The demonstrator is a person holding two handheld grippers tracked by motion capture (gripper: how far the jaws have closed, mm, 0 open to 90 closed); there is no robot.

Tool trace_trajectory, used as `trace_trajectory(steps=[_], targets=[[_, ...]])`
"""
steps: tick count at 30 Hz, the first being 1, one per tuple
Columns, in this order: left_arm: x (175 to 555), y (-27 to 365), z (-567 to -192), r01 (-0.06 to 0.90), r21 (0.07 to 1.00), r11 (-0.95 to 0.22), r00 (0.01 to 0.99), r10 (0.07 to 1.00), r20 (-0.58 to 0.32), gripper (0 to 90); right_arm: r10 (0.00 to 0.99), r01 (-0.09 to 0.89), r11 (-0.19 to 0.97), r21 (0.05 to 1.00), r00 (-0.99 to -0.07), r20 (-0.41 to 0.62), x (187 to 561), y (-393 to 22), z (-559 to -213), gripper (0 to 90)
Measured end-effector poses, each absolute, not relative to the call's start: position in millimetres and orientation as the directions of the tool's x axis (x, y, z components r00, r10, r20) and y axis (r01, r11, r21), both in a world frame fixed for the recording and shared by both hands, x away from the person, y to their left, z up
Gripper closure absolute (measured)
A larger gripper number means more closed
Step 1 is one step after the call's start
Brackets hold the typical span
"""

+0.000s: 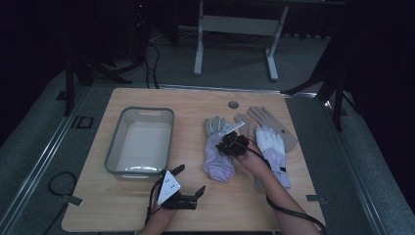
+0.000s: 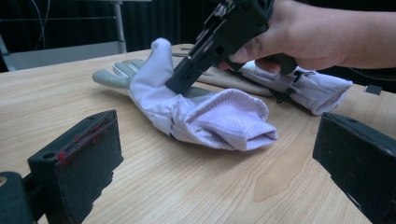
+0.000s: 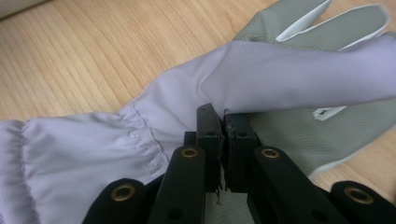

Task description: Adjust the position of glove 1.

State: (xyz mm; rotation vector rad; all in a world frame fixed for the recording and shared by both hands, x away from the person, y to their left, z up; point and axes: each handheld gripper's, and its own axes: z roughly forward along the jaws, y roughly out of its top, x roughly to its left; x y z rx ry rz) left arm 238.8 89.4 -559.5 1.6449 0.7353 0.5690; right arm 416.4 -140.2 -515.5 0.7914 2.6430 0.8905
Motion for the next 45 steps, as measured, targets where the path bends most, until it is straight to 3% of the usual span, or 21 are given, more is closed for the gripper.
trace_trajectory(steps=[10, 16, 18, 26, 45], targets=[[238.9, 89.5, -559.5, 0.16, 0.98, -0.115, 0.682, 0.731, -0.026, 1.3, 0.568, 0.438, 0.663, 0.606, -0.822, -0.027, 413.6, -148.5, -521.7, 85.9], [238.9, 89.5, -559.5, 0.162, 0.98, -0.114, 0.68, 0.733, -0.027, 3.1, 0.583, 0.441, 0.634, 0.635, -0.812, -0.019, 409.5, -148.8, -521.2, 71.0], [238.8, 89.4, -559.5, 0.161, 0.98, -0.114, 0.68, 0.733, -0.026, 3.1, 0.589, 0.444, 0.62, 0.647, -0.808, -0.011, 408.1, -151.8, -516.1, 60.6], [238.8, 90.0, -559.6, 0.159, 0.981, -0.112, 0.683, 0.73, -0.028, 3.1, 0.626, 0.424, 0.54, 0.727, -0.78, -0.01, 401.6, -166.2, -487.2, 48.0], [238.6, 90.7, -559.6, 0.165, 0.981, -0.104, 0.679, 0.733, -0.037, 1.6, 0.754, 0.464, 0.391, 0.795, -0.657, 0.012, 393.9, -225.6, -455.6, 43.6]])
